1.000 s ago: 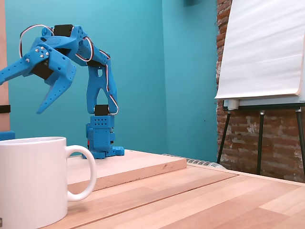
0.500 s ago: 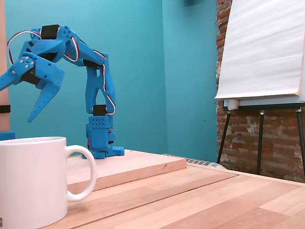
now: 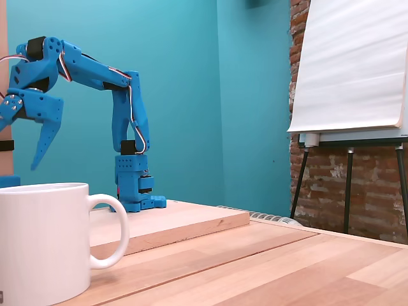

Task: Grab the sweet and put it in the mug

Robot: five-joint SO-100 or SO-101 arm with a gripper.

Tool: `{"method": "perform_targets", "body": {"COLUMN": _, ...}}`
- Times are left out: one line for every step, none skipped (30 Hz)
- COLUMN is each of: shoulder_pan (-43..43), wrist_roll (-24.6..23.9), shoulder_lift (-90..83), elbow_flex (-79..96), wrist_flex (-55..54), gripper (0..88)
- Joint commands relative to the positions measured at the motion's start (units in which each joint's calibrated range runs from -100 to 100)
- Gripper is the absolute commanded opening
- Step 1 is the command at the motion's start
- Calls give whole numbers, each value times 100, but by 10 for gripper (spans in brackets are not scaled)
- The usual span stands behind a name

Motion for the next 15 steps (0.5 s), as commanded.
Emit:
{"method": "perform_targets", "body": {"shoulder_pan": 127, "wrist_roll": 98, "shoulder_lift": -888, "elbow_flex": -45, "wrist_flex": 333, "gripper": 346}}
{"method": "perform_targets", "body": {"shoulder_pan": 127, "wrist_roll": 107, "shoulder_lift": -1025, "elbow_flex": -36, "wrist_flex": 422, "gripper": 346}}
{"method": "perform_targets", "body": {"shoulder_pan": 127, "wrist_roll": 107, "shoulder_lift": -1129, "elbow_flex": -28, "wrist_flex": 486, "gripper": 346}}
{"method": "perform_targets", "body": {"shoulder_pan": 127, "wrist_roll": 107, "shoulder_lift": -1232, "elbow_flex": 8, "wrist_flex": 535, "gripper": 346}}
{"method": "perform_targets", "body": {"shoulder_pan": 127, "wrist_roll": 112, "shoulder_lift": -1361, "elbow_flex": 106, "wrist_flex": 551, "gripper": 346}}
{"method": "perform_targets", "body": {"shoulder_pan": 120, "wrist_roll": 117, "shoulder_lift": -1490, "elbow_flex": 267, "wrist_flex": 551, "gripper": 346}}
{"method": "perform_targets", "body": {"shoulder_pan": 120, "wrist_roll": 132, "shoulder_lift": -1628, "elbow_flex": 454, "wrist_flex": 535, "gripper": 346}}
{"method": "perform_targets", "body": {"shoulder_pan": 112, "wrist_roll": 147, "shoulder_lift": -1740, "elbow_flex": 668, "wrist_flex": 502, "gripper": 347}}
{"method": "perform_targets", "body": {"shoulder_pan": 112, "wrist_roll": 151, "shoulder_lift": -1886, "elbow_flex": 900, "wrist_flex": 438, "gripper": 347}}
{"method": "perform_targets", "body": {"shoulder_pan": 69, "wrist_roll": 147, "shoulder_lift": -2067, "elbow_flex": 1150, "wrist_flex": 341, "gripper": 347}}
{"method": "perform_targets", "body": {"shoulder_pan": -11, "wrist_roll": 122, "shoulder_lift": -2273, "elbow_flex": 1427, "wrist_flex": 220, "gripper": 347}}
{"method": "perform_targets", "body": {"shoulder_pan": -120, "wrist_roll": 112, "shoulder_lift": -2488, "elbow_flex": 1730, "wrist_flex": 51, "gripper": 347}}
{"method": "perform_targets", "body": {"shoulder_pan": -214, "wrist_roll": 107, "shoulder_lift": -2729, "elbow_flex": 2078, "wrist_flex": -143, "gripper": 347}}
{"method": "perform_targets", "body": {"shoulder_pan": -294, "wrist_roll": 107, "shoulder_lift": -3005, "elbow_flex": 2435, "wrist_flex": -328, "gripper": 347}}
{"method": "perform_targets", "body": {"shoulder_pan": -367, "wrist_roll": 107, "shoulder_lift": -3280, "elbow_flex": 2836, "wrist_flex": -522, "gripper": 347}}
